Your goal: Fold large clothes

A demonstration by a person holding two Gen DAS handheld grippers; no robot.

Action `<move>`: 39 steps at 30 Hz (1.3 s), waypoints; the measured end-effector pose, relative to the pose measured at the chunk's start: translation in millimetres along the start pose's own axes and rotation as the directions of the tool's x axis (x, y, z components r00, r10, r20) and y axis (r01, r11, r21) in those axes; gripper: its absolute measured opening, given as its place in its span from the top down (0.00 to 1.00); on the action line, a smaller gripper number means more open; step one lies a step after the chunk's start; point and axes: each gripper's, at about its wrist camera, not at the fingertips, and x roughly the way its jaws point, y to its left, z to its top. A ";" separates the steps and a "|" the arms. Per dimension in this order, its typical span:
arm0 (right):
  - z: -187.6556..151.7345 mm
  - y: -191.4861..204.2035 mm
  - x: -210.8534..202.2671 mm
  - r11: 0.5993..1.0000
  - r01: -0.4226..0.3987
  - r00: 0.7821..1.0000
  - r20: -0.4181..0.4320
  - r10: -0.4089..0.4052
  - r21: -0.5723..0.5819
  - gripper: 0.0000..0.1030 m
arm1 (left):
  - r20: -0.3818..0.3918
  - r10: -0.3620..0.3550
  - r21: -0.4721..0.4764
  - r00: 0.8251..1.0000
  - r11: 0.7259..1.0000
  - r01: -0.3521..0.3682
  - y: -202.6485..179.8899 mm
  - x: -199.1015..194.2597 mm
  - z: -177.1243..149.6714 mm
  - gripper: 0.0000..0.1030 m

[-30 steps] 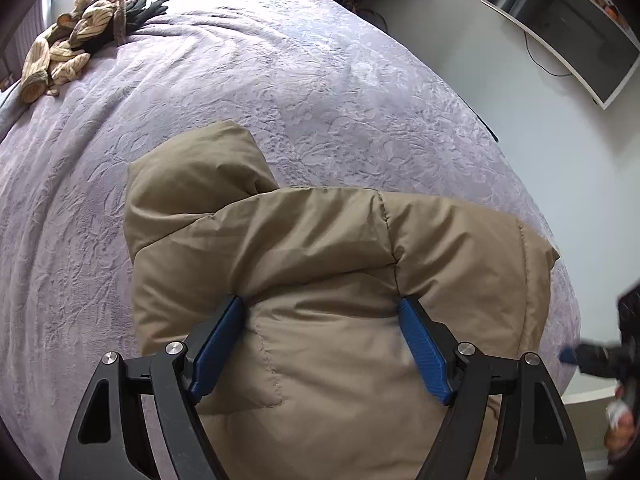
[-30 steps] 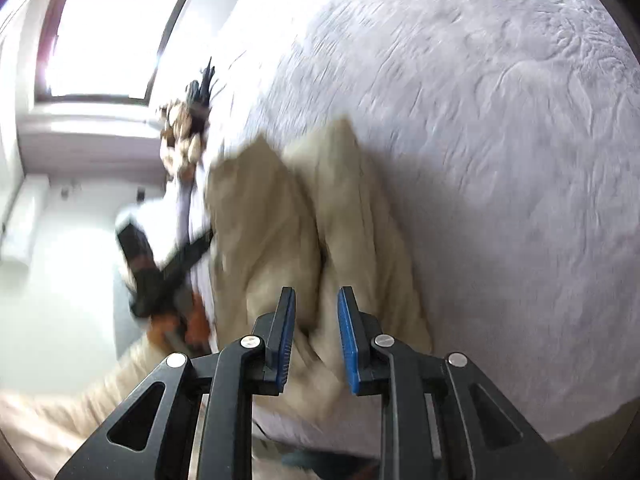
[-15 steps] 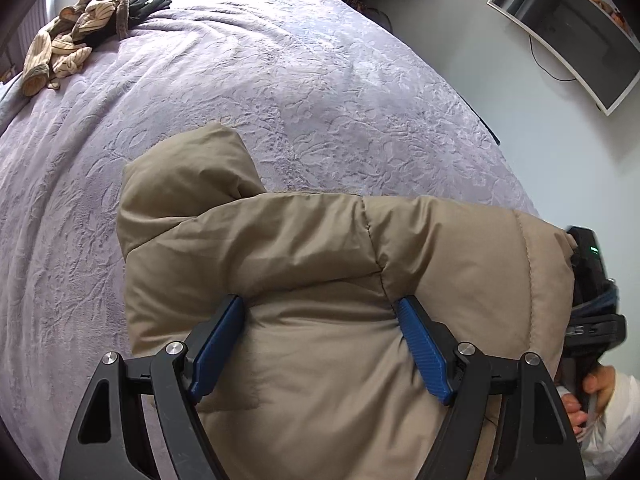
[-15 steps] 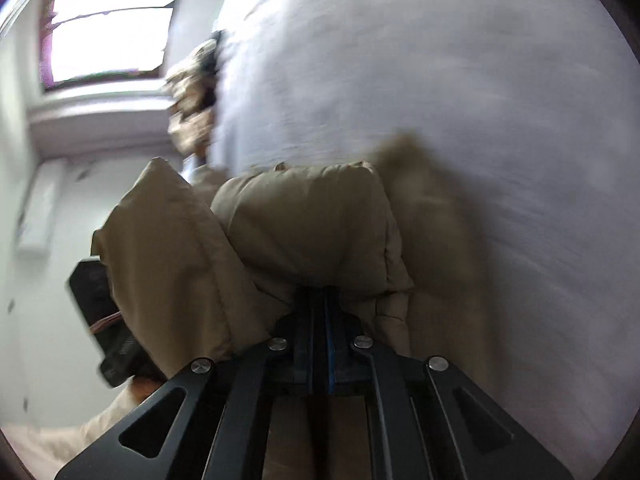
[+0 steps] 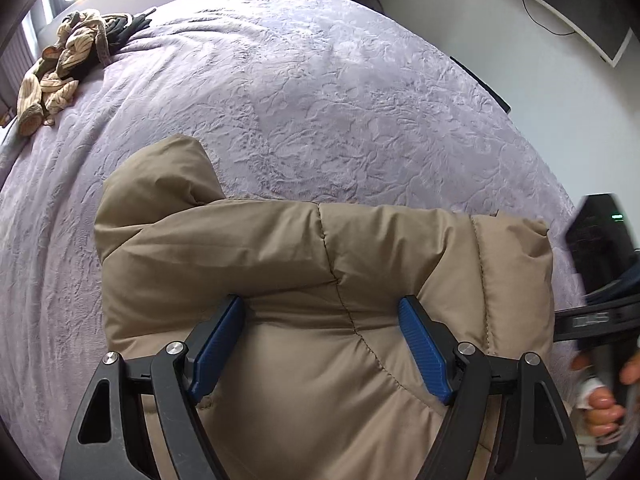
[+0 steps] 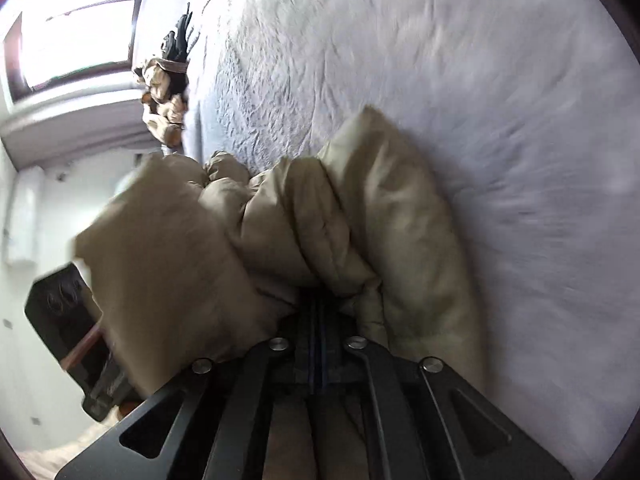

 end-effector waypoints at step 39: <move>-80.6 46.3 -44.5 0.889 0.420 0.907 0.123 -0.404 -0.182 0.64 | -0.034 0.025 -0.105 0.999 0.994 -0.029 43.6 -65.2 -30.6 0.12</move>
